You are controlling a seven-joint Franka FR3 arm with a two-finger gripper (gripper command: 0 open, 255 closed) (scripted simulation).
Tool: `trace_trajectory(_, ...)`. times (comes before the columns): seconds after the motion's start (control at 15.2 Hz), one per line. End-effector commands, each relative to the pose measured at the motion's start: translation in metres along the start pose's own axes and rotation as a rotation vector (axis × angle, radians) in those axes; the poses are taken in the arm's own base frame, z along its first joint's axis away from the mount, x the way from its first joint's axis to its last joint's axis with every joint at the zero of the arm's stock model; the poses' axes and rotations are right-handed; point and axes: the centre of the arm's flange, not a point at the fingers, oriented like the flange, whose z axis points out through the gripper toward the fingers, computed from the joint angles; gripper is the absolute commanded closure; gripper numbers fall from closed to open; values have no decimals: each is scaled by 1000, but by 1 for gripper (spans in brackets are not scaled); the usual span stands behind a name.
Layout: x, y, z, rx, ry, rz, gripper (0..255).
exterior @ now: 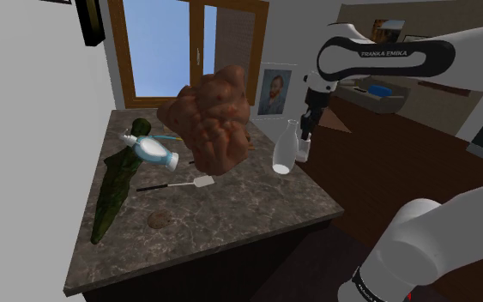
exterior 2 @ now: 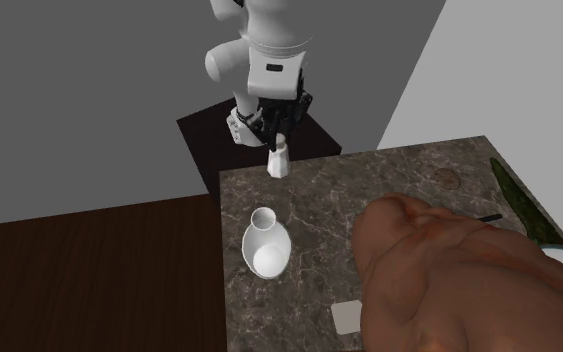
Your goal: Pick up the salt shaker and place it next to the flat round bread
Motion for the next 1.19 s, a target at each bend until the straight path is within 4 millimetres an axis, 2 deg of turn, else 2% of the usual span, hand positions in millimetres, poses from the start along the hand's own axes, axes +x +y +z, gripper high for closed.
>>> trace_trajectory(0.0,9,-24,2,0,0,1,255)
trace_trajectory(1.12,97,-229,30,0,0,1,255)
